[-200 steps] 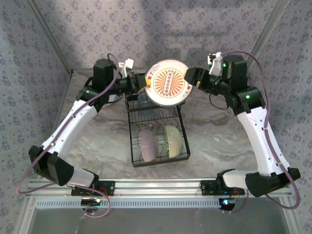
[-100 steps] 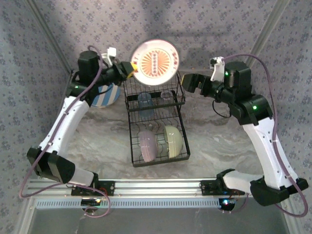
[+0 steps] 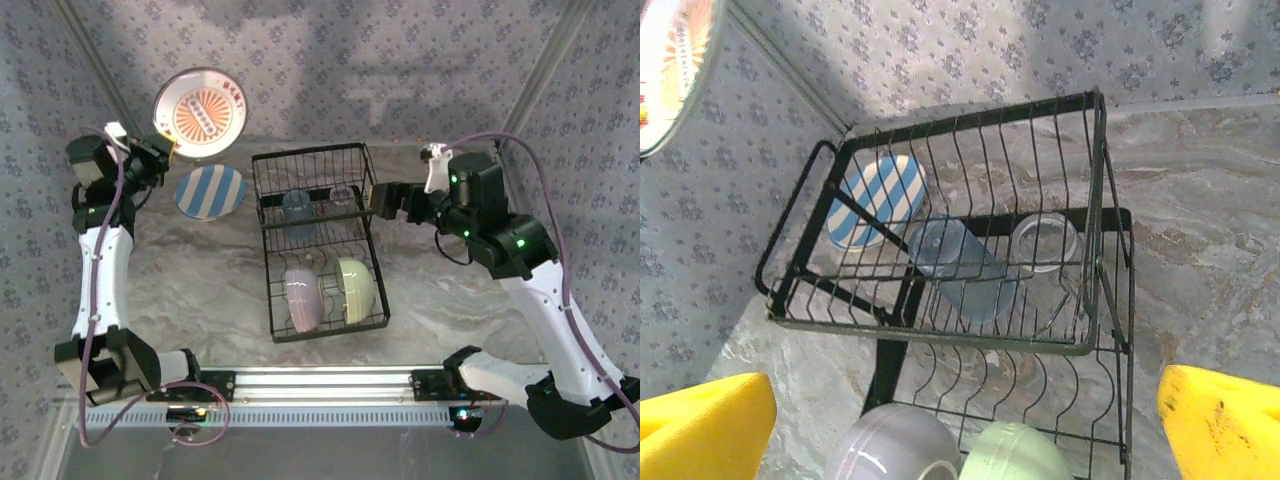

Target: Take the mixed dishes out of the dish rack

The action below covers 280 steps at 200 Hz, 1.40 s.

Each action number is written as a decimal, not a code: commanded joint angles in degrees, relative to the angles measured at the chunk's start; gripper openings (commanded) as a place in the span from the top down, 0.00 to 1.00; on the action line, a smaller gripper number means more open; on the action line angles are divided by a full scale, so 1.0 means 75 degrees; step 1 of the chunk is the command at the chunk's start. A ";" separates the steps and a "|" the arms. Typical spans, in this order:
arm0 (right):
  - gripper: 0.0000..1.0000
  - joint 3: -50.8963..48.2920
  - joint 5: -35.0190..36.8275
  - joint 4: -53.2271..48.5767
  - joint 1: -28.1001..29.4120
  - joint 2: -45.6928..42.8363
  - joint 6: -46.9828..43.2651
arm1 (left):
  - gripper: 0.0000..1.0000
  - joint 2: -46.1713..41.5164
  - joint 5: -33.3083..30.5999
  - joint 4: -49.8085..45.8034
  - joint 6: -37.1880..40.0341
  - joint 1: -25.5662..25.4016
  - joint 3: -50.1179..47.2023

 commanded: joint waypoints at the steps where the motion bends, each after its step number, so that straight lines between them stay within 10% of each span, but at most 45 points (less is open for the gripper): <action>1: 0.00 -0.0184 0.0416 -0.0192 0.0229 -0.0256 -0.0274 | 1.00 0.0357 -0.0156 0.0862 0.0023 0.0212 -0.0443; 134: 0.01 -0.2270 -0.1415 0.0678 0.1076 -0.1771 -0.0597 | 1.00 0.3061 -0.0832 0.3164 0.0590 0.0262 -0.1906; 280: 0.00 -0.2728 -0.1136 0.0499 0.1332 -0.1918 -0.0605 | 1.00 0.4276 -0.0945 0.3053 0.0914 0.0280 -0.1428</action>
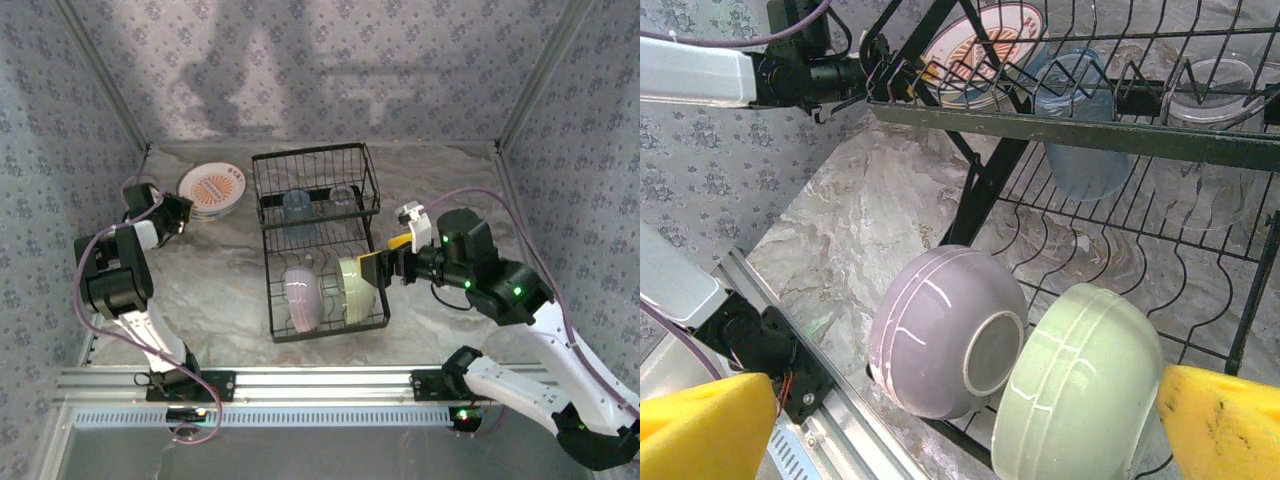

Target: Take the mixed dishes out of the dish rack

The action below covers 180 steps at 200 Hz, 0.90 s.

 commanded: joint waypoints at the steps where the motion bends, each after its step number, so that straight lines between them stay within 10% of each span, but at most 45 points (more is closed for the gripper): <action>1: 0.00 -0.0026 0.0114 -0.0028 0.0061 -0.0009 -0.0150 | 1.00 0.0118 0.0074 0.0459 0.0145 0.0025 0.0405; 180: 0.00 -0.0106 0.0422 -0.0099 0.0242 0.0038 -0.0103 | 0.91 0.0467 0.0074 0.0191 0.0314 0.0044 0.0687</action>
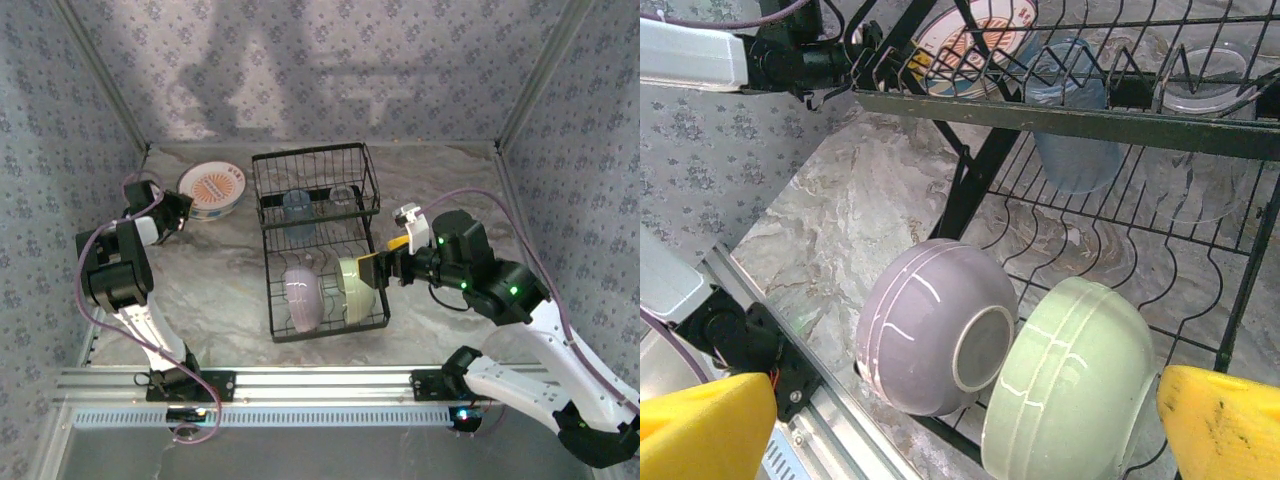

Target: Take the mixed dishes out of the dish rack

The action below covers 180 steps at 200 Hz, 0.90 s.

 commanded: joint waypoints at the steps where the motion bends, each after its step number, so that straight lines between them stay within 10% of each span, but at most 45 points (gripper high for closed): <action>1: 0.00 -0.0022 0.0133 -0.0096 0.0075 -0.0014 -0.0100 | 0.91 0.0081 0.0071 0.0189 0.0157 0.0044 0.0327; 95: 0.00 -0.0041 0.0259 -0.0166 0.0135 -0.0017 -0.0047 | 0.70 0.0132 0.0123 0.0095 0.0171 0.0128 0.0426; 180: 0.00 -0.0002 0.0940 -0.0545 0.0194 0.0130 0.0190 | 0.13 -0.0456 -0.0047 -0.0722 0.0493 0.0187 0.0721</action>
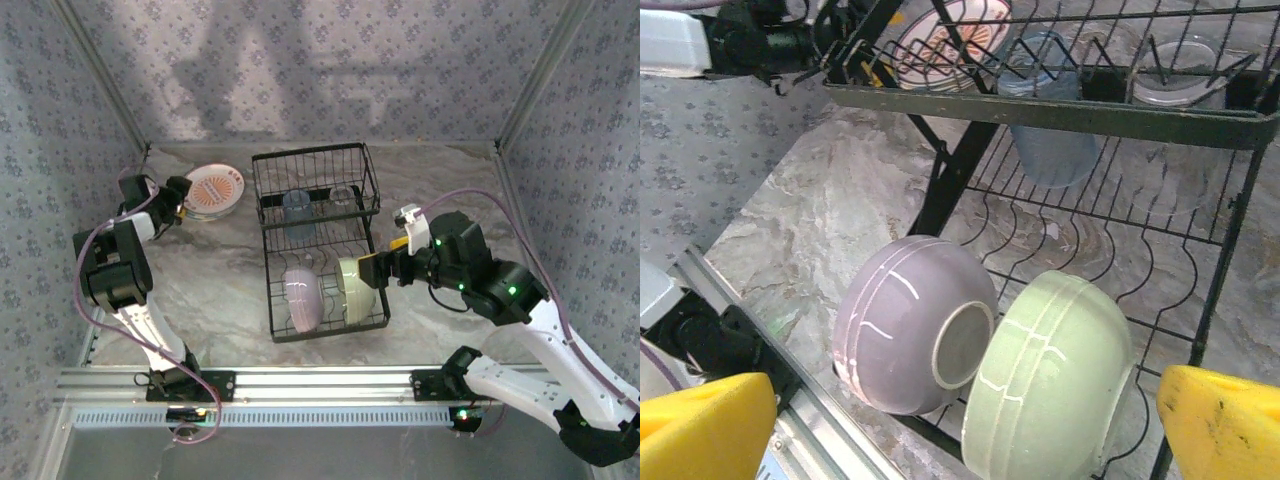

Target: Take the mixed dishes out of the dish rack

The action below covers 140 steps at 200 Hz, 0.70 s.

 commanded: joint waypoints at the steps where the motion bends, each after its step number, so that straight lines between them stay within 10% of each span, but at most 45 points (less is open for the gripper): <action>1: 0.00 0.0025 0.0481 -0.0399 0.0072 0.0103 0.0132 | 0.11 -0.0443 -0.0108 -0.0515 0.0229 0.0070 0.0309; 70: 0.00 0.0015 0.1253 -0.0954 0.0164 0.0442 0.0514 | 0.01 -0.1748 -0.0837 -0.2659 0.0610 0.0060 0.0857; 140: 0.00 -0.0704 0.1676 -0.0700 0.0595 0.1001 0.1421 | 0.01 -0.5537 -0.0402 -0.4410 0.1367 -0.0510 -0.0553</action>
